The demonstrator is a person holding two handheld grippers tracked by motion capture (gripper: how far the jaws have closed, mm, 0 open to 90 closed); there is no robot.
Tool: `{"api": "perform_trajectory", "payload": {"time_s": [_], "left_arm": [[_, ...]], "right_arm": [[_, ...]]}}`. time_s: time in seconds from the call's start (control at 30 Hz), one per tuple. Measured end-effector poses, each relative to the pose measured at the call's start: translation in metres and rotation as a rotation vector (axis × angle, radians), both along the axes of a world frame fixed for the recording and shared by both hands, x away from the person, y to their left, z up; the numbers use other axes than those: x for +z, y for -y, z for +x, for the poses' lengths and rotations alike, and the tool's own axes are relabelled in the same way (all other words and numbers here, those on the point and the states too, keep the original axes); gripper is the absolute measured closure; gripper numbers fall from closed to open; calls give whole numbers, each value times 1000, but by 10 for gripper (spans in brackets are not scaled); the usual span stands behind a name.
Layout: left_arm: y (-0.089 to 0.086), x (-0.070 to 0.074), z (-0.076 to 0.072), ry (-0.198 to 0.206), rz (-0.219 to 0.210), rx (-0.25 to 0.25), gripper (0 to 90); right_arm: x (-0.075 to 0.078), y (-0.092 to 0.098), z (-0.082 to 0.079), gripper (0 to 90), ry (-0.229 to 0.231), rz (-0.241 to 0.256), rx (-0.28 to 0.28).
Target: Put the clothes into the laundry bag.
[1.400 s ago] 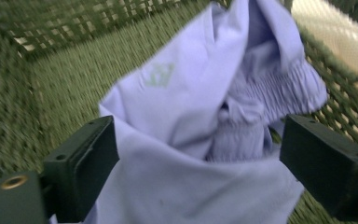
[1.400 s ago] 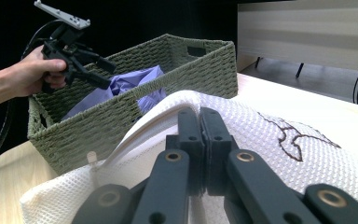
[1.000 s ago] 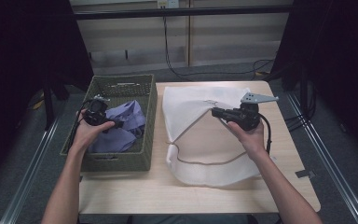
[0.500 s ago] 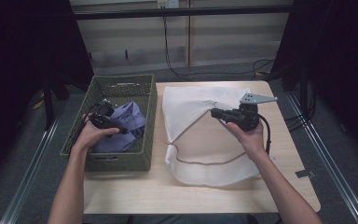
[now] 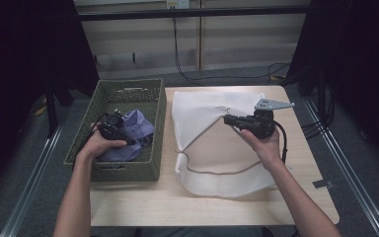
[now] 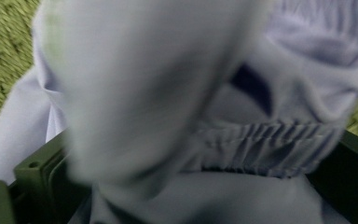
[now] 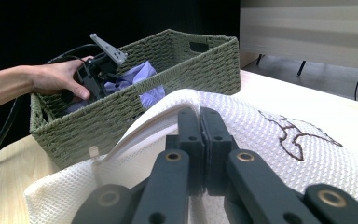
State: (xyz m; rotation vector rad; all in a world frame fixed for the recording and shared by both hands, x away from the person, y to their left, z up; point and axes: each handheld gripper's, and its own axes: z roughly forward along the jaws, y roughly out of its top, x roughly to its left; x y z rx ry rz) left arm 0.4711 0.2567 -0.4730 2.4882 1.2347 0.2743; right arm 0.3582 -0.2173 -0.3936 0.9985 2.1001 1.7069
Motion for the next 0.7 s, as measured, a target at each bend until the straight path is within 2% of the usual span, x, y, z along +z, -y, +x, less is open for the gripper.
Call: {"api": "perform_trajectory", "payload": {"time_s": [0.1,0.17,0.27,0.33,0.37,0.47,0.53,0.57,0.7], "left_arm": [[1,-4,-1,-6,37,-35,0],[0,-5,-1,-1,29,-29,0],[-1,-5,0,-19,53,-44,0],[0,-6,0,-14,44,-37,0],[0,-4,1,-26,76,-56,10],[0,-1,2,-55,81,-39,81],[0,0,2,-61,75,-25,101],[-1,2,2,-59,73,-4,137],[-3,5,3,-61,74,22,260]], "right_arm": [[0,0,0,891,-1,0,-2],[0,0,0,891,1,-1,0],[0,-1,0,891,-2,0,3],[0,-1,0,891,-2,-2,1],[0,-1,0,891,-1,-3,1],[0,-1,0,891,0,0,4],[0,-1,0,891,0,0,4],[0,-1,0,891,1,-2,4],[0,-1,0,891,-2,1,3]]}}
